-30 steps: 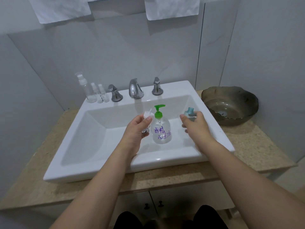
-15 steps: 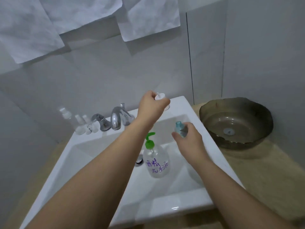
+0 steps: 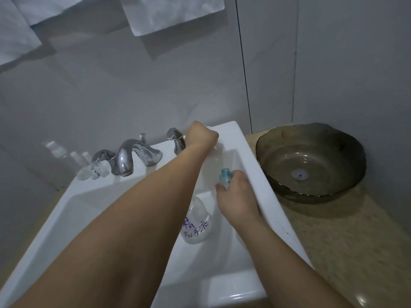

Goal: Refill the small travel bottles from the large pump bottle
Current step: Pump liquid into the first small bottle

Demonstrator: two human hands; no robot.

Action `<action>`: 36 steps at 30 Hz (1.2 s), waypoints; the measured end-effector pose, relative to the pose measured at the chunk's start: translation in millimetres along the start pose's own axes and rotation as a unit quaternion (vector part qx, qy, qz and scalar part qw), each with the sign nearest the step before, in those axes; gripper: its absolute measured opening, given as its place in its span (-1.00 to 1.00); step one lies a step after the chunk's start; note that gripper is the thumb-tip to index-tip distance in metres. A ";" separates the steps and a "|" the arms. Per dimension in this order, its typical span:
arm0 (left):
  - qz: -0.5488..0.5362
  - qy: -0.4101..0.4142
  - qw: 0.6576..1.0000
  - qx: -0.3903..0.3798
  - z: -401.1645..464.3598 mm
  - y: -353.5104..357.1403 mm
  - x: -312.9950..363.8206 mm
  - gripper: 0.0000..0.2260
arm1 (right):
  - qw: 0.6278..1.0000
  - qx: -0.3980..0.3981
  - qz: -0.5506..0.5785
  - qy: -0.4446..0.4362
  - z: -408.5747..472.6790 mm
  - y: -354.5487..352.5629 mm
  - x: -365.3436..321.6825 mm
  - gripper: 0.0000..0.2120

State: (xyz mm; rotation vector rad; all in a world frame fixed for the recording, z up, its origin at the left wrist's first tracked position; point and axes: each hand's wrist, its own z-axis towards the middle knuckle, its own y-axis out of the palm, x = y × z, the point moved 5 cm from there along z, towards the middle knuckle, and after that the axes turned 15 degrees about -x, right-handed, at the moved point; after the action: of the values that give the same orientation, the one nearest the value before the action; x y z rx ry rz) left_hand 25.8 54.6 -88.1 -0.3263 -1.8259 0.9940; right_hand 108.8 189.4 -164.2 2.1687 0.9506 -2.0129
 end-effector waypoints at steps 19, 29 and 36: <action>-0.253 0.034 0.965 -0.054 -39.7 -5.0 -21.5 -0.86 | 0.999 0.002 0.025 0.026 0.9 -1.4 -1.8 -0.67; -0.332 0.005 0.927 -0.173 -29.5 24.3 4.9 -0.59 | 0.999 0.010 0.019 0.031 1.0 -2.6 -2.5 -0.61; -0.306 -0.011 0.936 -0.171 -25.1 8.5 -24.1 -0.64 | 1.000 0.004 0.007 0.016 2.8 -1.1 0.0 -0.63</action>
State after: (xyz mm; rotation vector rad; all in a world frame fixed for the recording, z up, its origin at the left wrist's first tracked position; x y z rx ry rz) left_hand 57.0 57.4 -105.5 0.0563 -1.9408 0.2474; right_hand 105.8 189.2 -164.2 2.2112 0.9299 -1.9853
